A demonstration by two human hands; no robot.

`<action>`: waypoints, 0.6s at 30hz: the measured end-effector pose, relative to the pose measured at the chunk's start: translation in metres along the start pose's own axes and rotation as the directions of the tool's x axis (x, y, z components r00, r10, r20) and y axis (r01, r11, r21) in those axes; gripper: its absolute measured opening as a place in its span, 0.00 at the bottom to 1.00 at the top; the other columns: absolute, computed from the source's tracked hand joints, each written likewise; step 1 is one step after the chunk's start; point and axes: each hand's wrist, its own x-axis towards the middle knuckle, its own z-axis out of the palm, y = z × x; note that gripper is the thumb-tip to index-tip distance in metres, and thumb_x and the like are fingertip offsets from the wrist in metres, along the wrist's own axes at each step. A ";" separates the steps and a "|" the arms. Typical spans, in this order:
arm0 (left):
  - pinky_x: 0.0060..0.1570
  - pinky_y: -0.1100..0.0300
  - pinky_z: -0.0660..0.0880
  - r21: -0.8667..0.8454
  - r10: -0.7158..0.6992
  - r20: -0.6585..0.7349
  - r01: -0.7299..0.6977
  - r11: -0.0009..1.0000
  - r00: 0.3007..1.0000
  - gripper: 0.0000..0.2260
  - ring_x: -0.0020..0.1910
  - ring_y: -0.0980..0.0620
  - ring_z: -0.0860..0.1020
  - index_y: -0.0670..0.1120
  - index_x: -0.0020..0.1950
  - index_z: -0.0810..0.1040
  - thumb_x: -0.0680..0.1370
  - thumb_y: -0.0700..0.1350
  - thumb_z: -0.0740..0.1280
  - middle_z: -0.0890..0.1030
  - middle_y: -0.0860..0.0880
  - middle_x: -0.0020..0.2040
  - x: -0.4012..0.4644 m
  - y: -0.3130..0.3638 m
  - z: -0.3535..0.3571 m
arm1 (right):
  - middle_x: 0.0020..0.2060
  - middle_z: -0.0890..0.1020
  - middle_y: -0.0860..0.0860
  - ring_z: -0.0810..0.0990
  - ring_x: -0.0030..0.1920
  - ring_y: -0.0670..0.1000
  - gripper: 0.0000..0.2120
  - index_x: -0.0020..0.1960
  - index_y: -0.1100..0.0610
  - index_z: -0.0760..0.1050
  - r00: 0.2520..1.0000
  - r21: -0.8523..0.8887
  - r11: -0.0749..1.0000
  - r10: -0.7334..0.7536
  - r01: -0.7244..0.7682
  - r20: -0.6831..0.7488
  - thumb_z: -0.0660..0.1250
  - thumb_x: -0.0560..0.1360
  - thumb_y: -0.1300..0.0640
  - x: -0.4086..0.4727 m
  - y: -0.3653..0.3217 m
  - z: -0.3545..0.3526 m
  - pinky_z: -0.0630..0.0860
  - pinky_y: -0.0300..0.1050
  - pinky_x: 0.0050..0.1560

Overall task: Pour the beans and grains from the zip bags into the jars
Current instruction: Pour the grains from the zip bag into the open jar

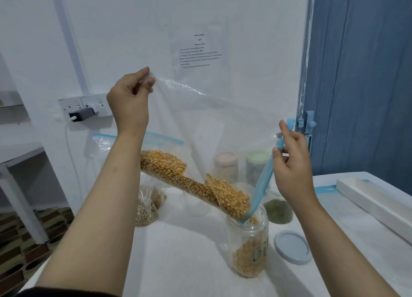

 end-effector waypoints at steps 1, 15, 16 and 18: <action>0.57 0.50 0.79 -0.002 -0.001 -0.002 0.001 1.000 1.000 0.08 0.46 0.53 0.83 0.56 0.54 0.82 0.76 0.45 0.72 0.84 0.56 0.47 -0.001 0.000 0.000 | 0.59 0.67 0.46 0.72 0.56 0.37 0.26 0.79 0.49 0.61 1.000 -0.004 1.000 0.001 -0.001 0.001 0.58 0.83 0.64 0.000 0.000 0.000 0.71 0.27 0.57; 0.54 0.54 0.80 -0.044 -0.027 -0.028 0.025 0.999 0.999 0.08 0.42 0.58 0.82 0.53 0.54 0.83 0.77 0.44 0.72 0.84 0.54 0.49 -0.002 -0.004 0.002 | 0.59 0.67 0.47 0.71 0.56 0.36 0.26 0.78 0.48 0.60 1.000 -0.012 1.000 0.005 -0.005 0.014 0.58 0.83 0.64 0.000 0.003 0.000 0.70 0.25 0.55; 0.54 0.54 0.80 -0.044 -0.024 -0.028 0.023 0.999 0.999 0.08 0.42 0.58 0.82 0.52 0.54 0.83 0.77 0.43 0.72 0.84 0.55 0.48 -0.002 -0.005 0.002 | 0.59 0.67 0.47 0.71 0.56 0.36 0.26 0.78 0.48 0.60 1.000 -0.012 1.000 0.006 -0.006 0.014 0.58 0.83 0.64 0.000 0.003 0.000 0.70 0.25 0.55; 0.54 0.55 0.80 -0.042 -0.016 -0.027 0.015 0.999 0.999 0.08 0.43 0.58 0.82 0.52 0.55 0.82 0.77 0.43 0.73 0.84 0.56 0.48 -0.002 -0.005 0.003 | 0.59 0.67 0.47 0.71 0.56 0.35 0.26 0.78 0.48 0.60 1.000 -0.015 1.000 0.009 -0.009 0.014 0.58 0.83 0.64 0.000 0.004 0.000 0.70 0.24 0.54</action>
